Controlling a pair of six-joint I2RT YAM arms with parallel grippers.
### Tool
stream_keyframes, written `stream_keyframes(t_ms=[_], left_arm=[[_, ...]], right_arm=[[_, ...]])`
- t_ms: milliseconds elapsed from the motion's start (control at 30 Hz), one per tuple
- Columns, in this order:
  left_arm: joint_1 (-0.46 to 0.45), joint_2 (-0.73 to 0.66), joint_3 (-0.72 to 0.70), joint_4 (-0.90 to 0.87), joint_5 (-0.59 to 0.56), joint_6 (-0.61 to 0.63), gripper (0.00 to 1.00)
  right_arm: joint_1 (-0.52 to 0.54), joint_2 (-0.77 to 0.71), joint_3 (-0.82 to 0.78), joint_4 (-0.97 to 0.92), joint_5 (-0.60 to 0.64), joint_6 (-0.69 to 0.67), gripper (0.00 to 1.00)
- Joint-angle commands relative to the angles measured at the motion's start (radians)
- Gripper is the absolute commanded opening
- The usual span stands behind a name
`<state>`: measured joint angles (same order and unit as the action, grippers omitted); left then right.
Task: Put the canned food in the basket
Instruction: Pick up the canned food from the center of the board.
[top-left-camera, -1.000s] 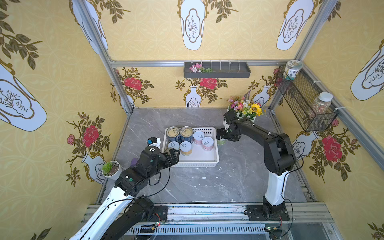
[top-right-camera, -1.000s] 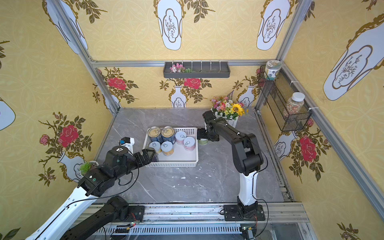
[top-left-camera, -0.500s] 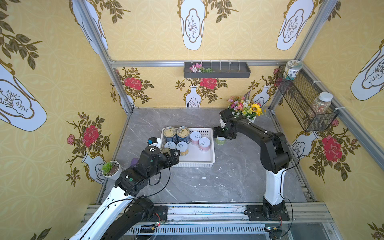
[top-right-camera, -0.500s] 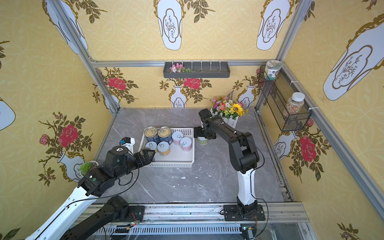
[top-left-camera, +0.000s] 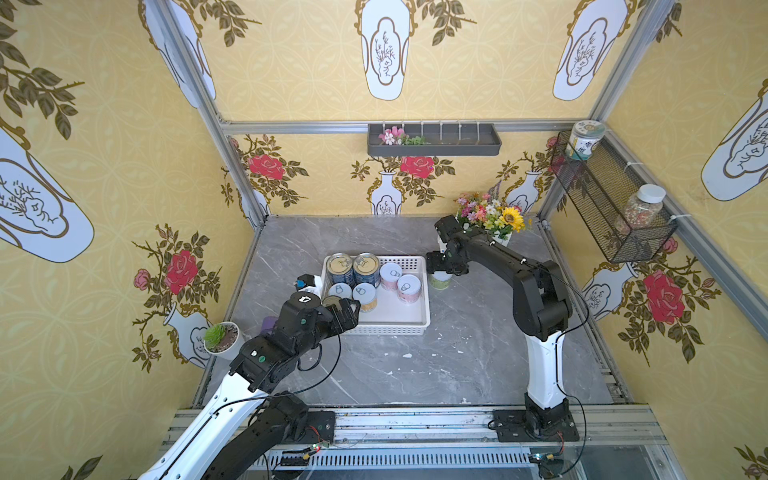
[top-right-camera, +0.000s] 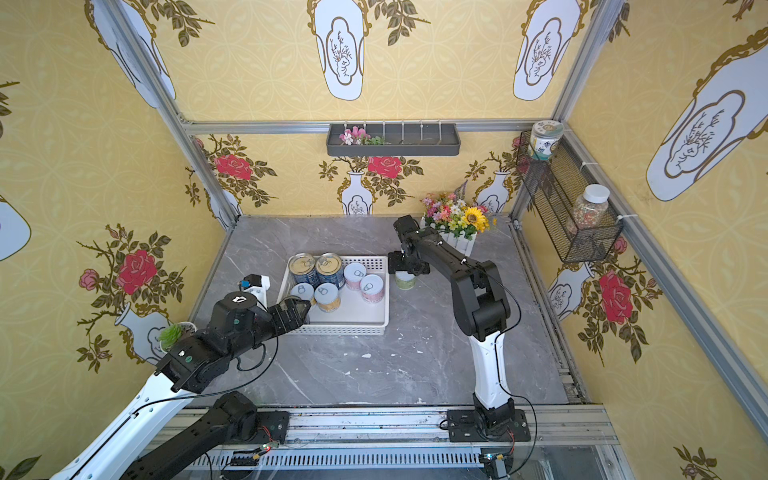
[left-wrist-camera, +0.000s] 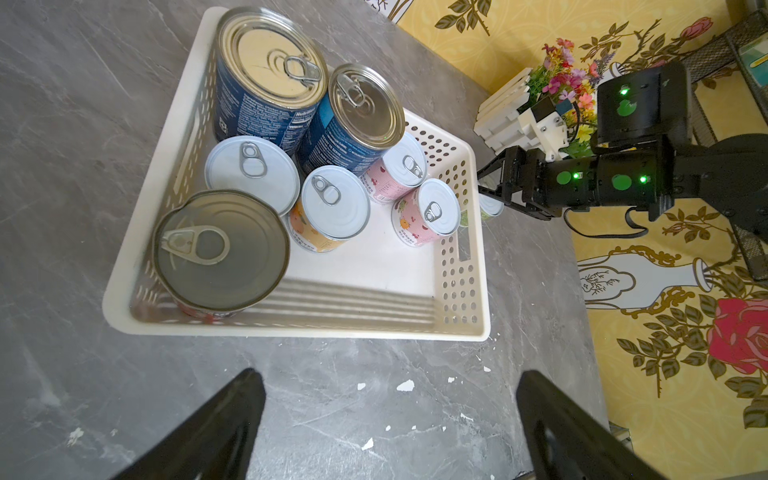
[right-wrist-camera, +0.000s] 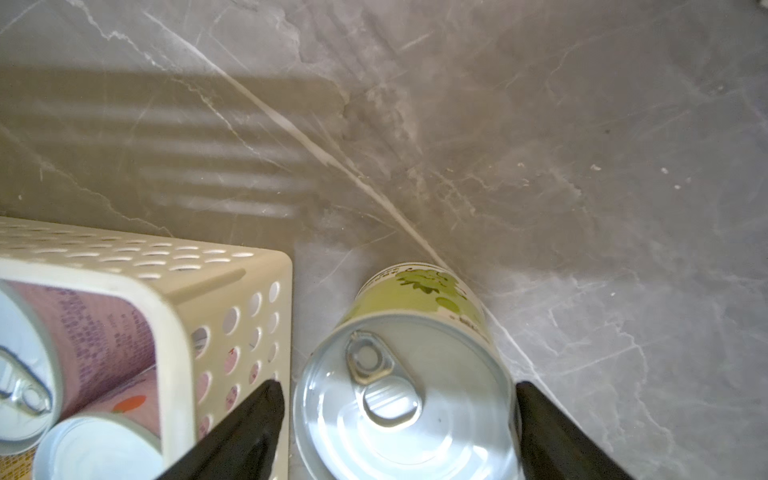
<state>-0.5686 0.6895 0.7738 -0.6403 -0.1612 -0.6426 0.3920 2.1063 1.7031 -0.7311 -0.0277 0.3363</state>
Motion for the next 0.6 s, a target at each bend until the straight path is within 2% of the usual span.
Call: stream_keyframes(t_ms=[0, 267, 567], left_arm=[[0.001, -0.001, 0.002, -0.003, 0.003, 0.008, 1.00], [0.002, -0.002, 0.002, -0.003, 0.003, 0.009, 1.00], [0.001, -0.002, 0.002, -0.003, 0.003, 0.009, 1.00]], right_arm=[[0.000, -0.005, 0.004, 0.006, 0.029, -0.009, 0.84], [0.000, 0.004, 0.018, -0.010, 0.027, -0.009, 0.76], [0.004, -0.072, -0.017, -0.005, 0.020, 0.002, 0.73]])
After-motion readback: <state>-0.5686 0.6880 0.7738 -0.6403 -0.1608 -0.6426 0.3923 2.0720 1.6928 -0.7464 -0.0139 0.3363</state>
